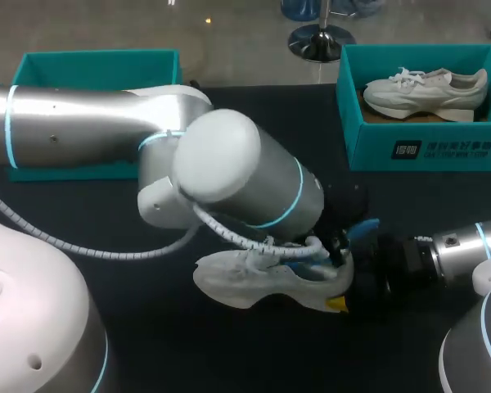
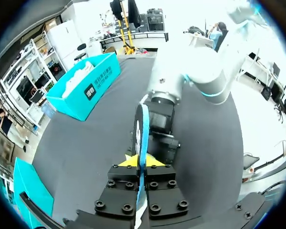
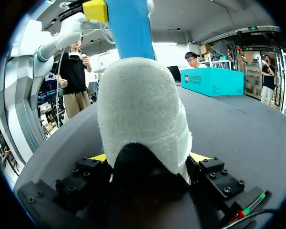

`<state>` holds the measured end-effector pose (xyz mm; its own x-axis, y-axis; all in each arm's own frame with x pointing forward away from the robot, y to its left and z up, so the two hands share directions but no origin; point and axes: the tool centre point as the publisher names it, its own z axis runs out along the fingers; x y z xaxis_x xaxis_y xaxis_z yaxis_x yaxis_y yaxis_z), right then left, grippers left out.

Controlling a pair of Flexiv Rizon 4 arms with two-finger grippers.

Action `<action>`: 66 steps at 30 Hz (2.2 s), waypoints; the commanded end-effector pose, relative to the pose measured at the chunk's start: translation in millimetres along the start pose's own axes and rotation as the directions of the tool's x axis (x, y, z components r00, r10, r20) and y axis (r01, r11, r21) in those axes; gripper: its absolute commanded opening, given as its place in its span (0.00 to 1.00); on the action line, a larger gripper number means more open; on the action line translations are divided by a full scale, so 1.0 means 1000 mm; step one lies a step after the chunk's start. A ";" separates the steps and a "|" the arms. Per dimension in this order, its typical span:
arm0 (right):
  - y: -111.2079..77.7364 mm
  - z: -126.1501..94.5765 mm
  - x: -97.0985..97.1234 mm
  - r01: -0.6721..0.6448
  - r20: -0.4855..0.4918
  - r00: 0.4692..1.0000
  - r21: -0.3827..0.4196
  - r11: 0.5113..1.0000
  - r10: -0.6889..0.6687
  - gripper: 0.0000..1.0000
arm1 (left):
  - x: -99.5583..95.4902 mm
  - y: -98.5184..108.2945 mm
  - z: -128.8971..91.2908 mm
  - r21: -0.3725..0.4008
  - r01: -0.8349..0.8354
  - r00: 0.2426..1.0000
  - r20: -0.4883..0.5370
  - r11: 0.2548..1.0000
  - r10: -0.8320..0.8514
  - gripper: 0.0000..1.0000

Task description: Take the shoe out of the shoebox, open the shoe tongue, remove and reinsert the insole, then place the shoe into the shoebox

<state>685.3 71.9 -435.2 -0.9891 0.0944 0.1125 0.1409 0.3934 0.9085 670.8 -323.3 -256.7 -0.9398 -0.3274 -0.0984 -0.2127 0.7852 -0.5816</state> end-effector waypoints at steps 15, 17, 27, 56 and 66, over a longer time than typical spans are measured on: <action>-0.007 0.003 0.001 -0.002 0.000 1.000 0.003 1.000 0.002 0.00 | -0.121 -0.102 -0.157 0.197 0.347 0.849 -0.480 0.917 -0.218 0.00; -0.007 0.003 0.001 -0.002 0.000 1.000 0.003 1.000 0.002 0.00 | -0.139 -0.107 -0.168 0.206 0.386 0.827 -0.509 0.899 -0.238 0.00; -0.007 0.003 0.001 -0.002 0.000 1.000 0.003 1.000 0.002 0.00 | -0.194 -0.113 -0.205 0.256 0.453 0.780 -0.578 0.854 -0.240 0.00; -0.007 0.003 0.001 -0.002 0.000 1.000 0.003 1.000 0.002 0.00 | -0.194 -0.113 -0.205 0.256 0.453 0.780 -0.578 0.854 -0.240 0.00; -0.007 0.003 0.001 -0.002 0.000 1.000 0.003 1.000 0.002 0.00 | -0.231 -0.106 -0.213 0.247 0.537 0.708 -0.653 0.807 -0.271 0.00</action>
<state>685.3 71.9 -435.2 -0.9891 0.0945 0.1126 0.1410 0.3933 0.9085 843.9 -226.8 3.8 -0.7946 -0.1476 0.5889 -0.6016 0.3224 -0.7309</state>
